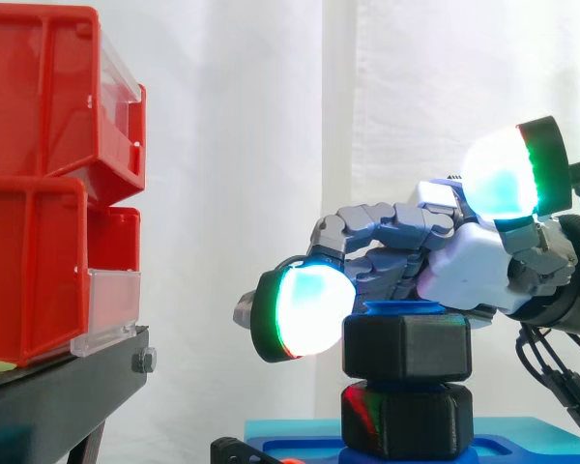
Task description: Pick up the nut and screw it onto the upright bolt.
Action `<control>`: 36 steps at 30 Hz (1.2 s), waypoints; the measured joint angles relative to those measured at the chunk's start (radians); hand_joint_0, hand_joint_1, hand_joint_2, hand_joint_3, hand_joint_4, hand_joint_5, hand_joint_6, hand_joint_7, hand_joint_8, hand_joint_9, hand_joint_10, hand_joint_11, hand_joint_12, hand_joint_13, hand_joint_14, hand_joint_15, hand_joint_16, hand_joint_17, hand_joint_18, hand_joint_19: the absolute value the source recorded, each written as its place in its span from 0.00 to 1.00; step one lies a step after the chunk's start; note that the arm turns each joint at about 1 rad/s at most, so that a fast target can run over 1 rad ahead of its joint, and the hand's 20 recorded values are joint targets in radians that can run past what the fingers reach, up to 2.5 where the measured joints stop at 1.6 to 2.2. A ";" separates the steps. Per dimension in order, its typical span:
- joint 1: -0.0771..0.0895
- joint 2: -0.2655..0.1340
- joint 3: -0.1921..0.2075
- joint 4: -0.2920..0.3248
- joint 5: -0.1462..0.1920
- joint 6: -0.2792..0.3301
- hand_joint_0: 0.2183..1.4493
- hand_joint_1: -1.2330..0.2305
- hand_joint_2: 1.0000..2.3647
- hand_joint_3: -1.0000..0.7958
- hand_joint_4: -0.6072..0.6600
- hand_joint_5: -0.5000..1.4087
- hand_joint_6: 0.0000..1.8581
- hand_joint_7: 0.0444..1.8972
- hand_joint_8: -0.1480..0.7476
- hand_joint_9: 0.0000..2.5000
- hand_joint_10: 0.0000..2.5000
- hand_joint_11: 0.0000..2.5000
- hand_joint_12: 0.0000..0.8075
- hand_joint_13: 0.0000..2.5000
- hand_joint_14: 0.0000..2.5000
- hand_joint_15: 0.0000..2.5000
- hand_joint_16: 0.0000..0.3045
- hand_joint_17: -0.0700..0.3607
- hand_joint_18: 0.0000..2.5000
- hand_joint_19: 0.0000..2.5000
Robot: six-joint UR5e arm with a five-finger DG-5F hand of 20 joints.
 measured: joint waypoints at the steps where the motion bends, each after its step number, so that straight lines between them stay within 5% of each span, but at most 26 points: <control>1: -0.002 0.000 0.000 0.000 -0.002 0.000 0.15 0.77 0.00 0.28 0.70 0.20 0.27 0.51 0.49 0.20 0.00 0.00 0.43 0.08 0.00 0.00 0.14 0.38 0.00 0.00; 8: -0.017 0.000 0.000 0.004 -0.023 -0.001 0.18 0.75 0.00 0.28 0.70 0.23 0.27 0.60 0.49 0.26 0.00 0.00 0.40 0.12 0.00 0.00 0.11 0.34 0.00 0.00; 16: -0.040 0.000 0.003 0.016 -0.059 0.000 0.21 0.72 0.00 0.28 0.53 0.30 0.27 0.72 0.43 0.39 0.00 0.00 0.31 0.24 0.00 0.00 0.07 0.27 0.08 0.00; 25: -0.064 0.001 0.033 0.011 -0.101 0.005 0.21 0.69 0.00 0.28 0.49 0.30 0.31 0.64 0.37 0.52 0.00 0.00 0.24 0.36 0.00 0.00 0.04 0.23 0.23 0.00; 29: -0.070 0.001 0.047 0.008 -0.113 0.006 0.21 0.69 0.00 0.28 0.49 0.30 0.32 0.64 0.37 0.58 0.00 0.00 0.21 0.40 0.00 0.00 0.04 0.22 0.28 0.01; 32: -0.076 0.001 0.062 0.002 -0.125 0.008 0.21 0.69 0.00 0.28 0.58 0.30 0.27 0.74 0.41 0.55 0.00 0.00 0.24 0.38 0.00 0.00 0.04 0.23 0.24 0.00; 36: -0.082 0.001 0.102 -0.025 -0.143 0.013 0.21 0.70 0.00 0.28 0.65 0.26 0.27 0.61 0.44 0.48 0.00 0.00 0.28 0.32 0.00 0.00 0.06 0.26 0.17 0.00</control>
